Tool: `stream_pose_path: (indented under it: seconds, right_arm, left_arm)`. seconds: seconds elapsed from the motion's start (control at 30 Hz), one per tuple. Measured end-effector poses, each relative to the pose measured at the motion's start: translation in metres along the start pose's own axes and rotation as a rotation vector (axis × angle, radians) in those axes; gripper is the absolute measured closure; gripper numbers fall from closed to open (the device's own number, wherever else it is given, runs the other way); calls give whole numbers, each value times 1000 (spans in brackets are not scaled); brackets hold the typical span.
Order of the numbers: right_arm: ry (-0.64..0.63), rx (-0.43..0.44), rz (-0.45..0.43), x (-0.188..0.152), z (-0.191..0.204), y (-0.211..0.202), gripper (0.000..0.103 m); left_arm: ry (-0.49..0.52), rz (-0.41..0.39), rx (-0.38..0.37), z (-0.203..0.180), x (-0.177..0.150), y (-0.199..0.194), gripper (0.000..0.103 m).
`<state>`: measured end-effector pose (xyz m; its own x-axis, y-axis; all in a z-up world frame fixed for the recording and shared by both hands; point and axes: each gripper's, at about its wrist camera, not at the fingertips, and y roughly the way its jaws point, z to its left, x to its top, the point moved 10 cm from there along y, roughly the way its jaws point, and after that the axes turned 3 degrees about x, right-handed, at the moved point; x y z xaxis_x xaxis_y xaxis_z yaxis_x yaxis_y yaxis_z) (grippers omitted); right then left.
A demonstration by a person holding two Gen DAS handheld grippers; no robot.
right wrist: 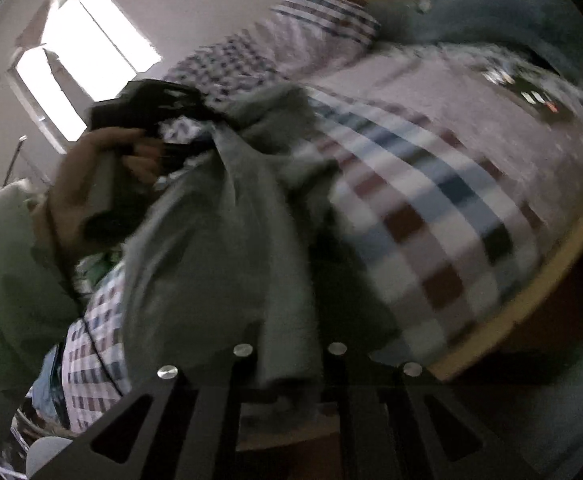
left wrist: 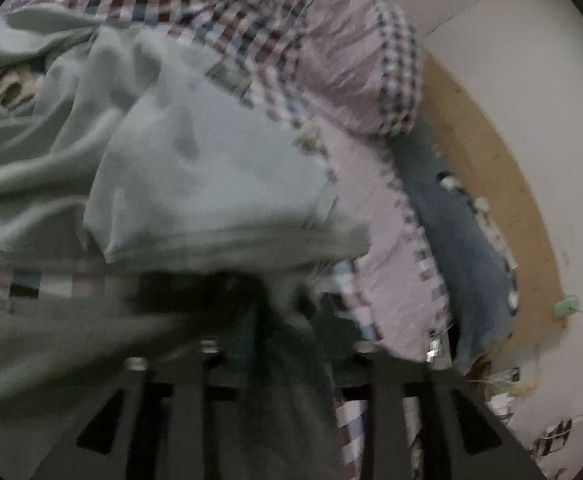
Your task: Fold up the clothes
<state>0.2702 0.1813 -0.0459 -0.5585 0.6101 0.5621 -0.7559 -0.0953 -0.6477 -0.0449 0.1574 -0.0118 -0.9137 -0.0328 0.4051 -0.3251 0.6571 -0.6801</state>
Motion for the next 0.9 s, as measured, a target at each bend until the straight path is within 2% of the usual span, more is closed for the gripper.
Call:
stream_pose_path:
  seconds: [0.03,0.1,0.13,0.2,0.23,0.27,0.33,0.4,0.43,0.47,0.53,0.7,0.73,0.8,0.83,0.87,0.9]
  right_arm:
    - [29,-37,10,-1,-13,-2,95]
    - [77,-123,20,1,-39,-11,91]
    - [86,-176,9,5,-51,-18,90]
    - [83,-273,-46,19,-70,-38,89]
    - [71,-298,-68,29,-74,-45,89]
    - [42,-287,-83,42,-70,-48,88]
    - [-29,-236,-106,68,-56,-47,82]
    - [-136,-132,-116,97,-27,-37,68]
    - [-181,-81,-111,110,-13,-31,53]
    - [-216,-13,-94,126,5,-20,49]
    - [-250,92,-58,145,30,-6,47]
    - [-315,236,73,186,69,74,47]
    - [-315,243,95,191,69,91,47]
    - [-328,243,145,192,72,120,47]
    - [-338,240,162,191,73,132,47]
    - [-350,242,184,189,75,144,47]
    - [-353,251,199,188,78,155,47]
  left_arm:
    - [10,-23,-20,1,4,-10,37]
    - [34,-68,-55,8,14,-38,33]
    - [41,-94,-54,16,19,-50,27]
    - [49,-169,-24,43,31,-81,20]
    - [52,-202,-4,59,35,-95,19]
    - [51,-216,24,77,36,-104,19]
    - [30,-220,80,117,33,-116,19]
    - [-43,-198,82,153,24,-117,19]
    - [-83,-192,65,164,19,-115,19]
    - [-114,-181,45,174,13,-111,19]
    - [-134,-147,6,184,0,-99,19]
    - [-47,-87,-1,176,-17,-82,20]
    - [-42,-78,-9,173,-17,-80,22]
    - [-50,-55,-18,168,-16,-73,41]
    - [-61,-49,-17,168,-16,-70,60]
    - [-72,-42,-16,167,-16,-67,72]
    - [-84,-36,-14,167,-16,-64,77]
